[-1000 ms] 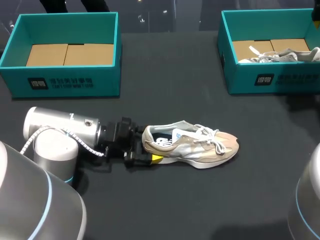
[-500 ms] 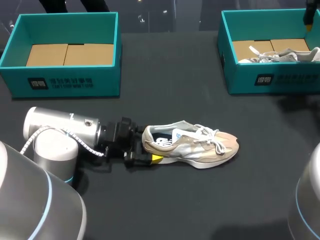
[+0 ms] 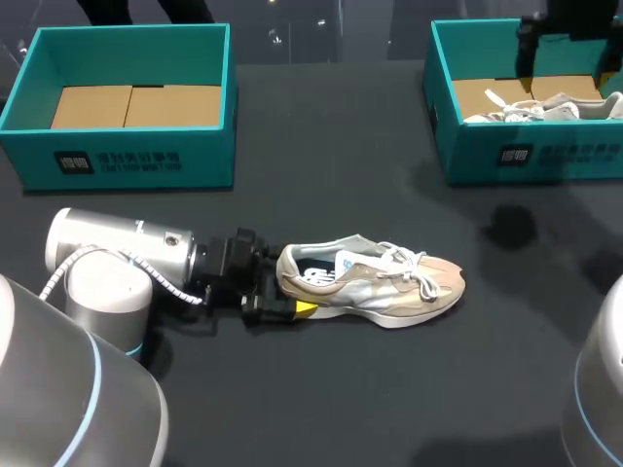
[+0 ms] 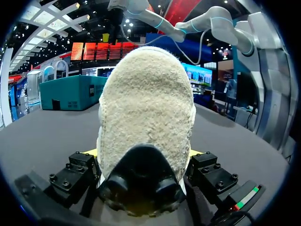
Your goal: Take the shoe out of the shoebox, open the shoe tongue, remove and reinsert the insole, then place the shoe into the shoebox
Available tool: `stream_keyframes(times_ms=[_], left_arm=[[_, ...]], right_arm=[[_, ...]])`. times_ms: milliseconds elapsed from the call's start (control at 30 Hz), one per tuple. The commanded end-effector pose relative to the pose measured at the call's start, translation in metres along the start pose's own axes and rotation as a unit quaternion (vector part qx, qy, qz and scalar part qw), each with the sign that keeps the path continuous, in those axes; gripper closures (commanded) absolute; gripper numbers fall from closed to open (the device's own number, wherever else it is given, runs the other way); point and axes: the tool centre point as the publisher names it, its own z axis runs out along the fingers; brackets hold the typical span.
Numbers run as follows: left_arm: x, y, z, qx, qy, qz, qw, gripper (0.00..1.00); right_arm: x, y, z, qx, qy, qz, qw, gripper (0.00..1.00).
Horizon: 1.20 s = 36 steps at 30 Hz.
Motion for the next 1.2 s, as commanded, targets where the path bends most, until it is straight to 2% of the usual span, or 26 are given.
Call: stream_keyframes(times_ms=[33,267,500,600,1167,1200], left_arm=[[0.001,0.004,0.002,0.0,-0.002,0.0,1.0,1.0],[0.001,0.004,0.002,0.0,-0.002,0.0,1.0,1.0],[0.001,0.004,0.002,0.0,-0.002,0.0,1.0,1.0],[0.001,0.004,0.002,0.0,-0.002,0.0,1.0,1.0],[0.001,0.004,0.002,0.0,-0.002,0.0,1.0,1.0],[0.001,0.004,0.002,0.0,-0.002,0.0,1.0,1.0]], right_arm=[[0.037,-0.038,0.0,-0.031,-0.021,0.005,0.999,0.0],[0.09,-0.087,-0.007,-0.031,-0.025,0.011,0.999,0.0],[0.133,-0.129,-0.015,-0.031,-0.012,0.004,0.999,0.0],[0.146,-0.142,-0.019,-0.024,-0.003,-0.003,1.0,0.0],[0.146,-0.142,-0.019,-0.024,-0.003,-0.003,1.0,0.0],[0.152,-0.143,-0.016,-0.02,-0.013,-0.003,1.0,0.0]])
